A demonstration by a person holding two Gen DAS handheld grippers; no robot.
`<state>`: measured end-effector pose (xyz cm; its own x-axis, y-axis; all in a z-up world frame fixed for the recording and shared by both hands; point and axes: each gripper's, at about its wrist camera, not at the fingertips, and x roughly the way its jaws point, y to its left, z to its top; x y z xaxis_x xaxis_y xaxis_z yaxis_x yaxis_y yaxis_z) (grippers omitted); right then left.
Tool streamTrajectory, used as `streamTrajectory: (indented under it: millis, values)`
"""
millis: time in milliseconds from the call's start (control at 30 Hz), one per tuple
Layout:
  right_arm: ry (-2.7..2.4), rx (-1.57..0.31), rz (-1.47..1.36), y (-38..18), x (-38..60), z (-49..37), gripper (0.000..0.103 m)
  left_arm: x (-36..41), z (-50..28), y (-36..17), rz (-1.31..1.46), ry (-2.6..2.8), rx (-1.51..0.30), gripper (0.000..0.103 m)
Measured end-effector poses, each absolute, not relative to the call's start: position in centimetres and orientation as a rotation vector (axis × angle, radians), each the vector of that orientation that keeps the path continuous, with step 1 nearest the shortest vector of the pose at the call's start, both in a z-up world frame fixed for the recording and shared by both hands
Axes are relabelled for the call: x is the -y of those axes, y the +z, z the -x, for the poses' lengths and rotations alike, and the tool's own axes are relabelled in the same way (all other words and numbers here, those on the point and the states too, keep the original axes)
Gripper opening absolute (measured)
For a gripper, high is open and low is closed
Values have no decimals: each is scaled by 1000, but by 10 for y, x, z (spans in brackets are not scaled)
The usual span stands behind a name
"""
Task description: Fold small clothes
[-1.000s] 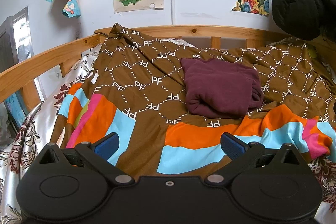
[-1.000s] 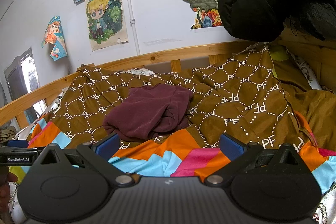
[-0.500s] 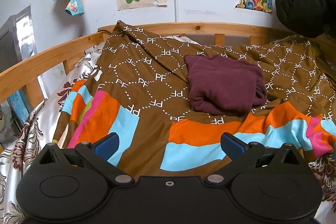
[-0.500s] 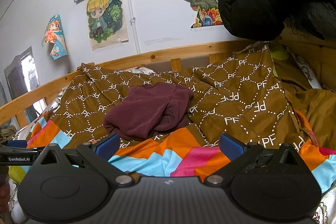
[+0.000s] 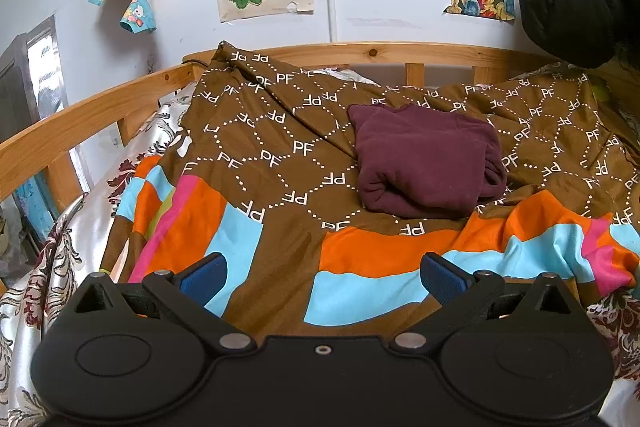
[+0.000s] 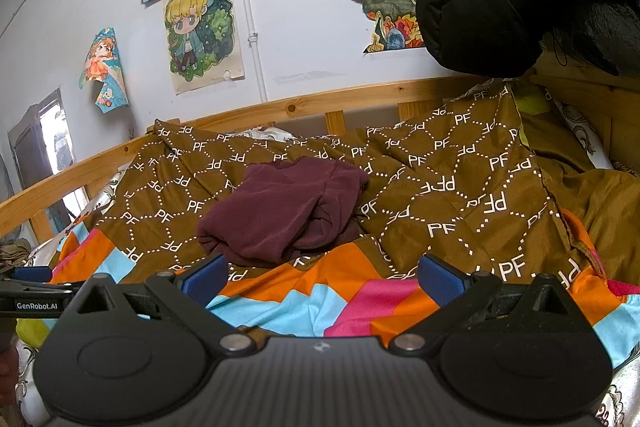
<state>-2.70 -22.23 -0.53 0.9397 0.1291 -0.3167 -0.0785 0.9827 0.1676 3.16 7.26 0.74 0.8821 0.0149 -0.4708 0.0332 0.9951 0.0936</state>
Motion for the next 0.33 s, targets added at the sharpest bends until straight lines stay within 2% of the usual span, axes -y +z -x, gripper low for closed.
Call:
streamTrajectory:
  millis: [333]
  values:
    - [107, -336, -154, -5, 223, 27, 103, -72, -32, 8, -101, -11, -494, 102]
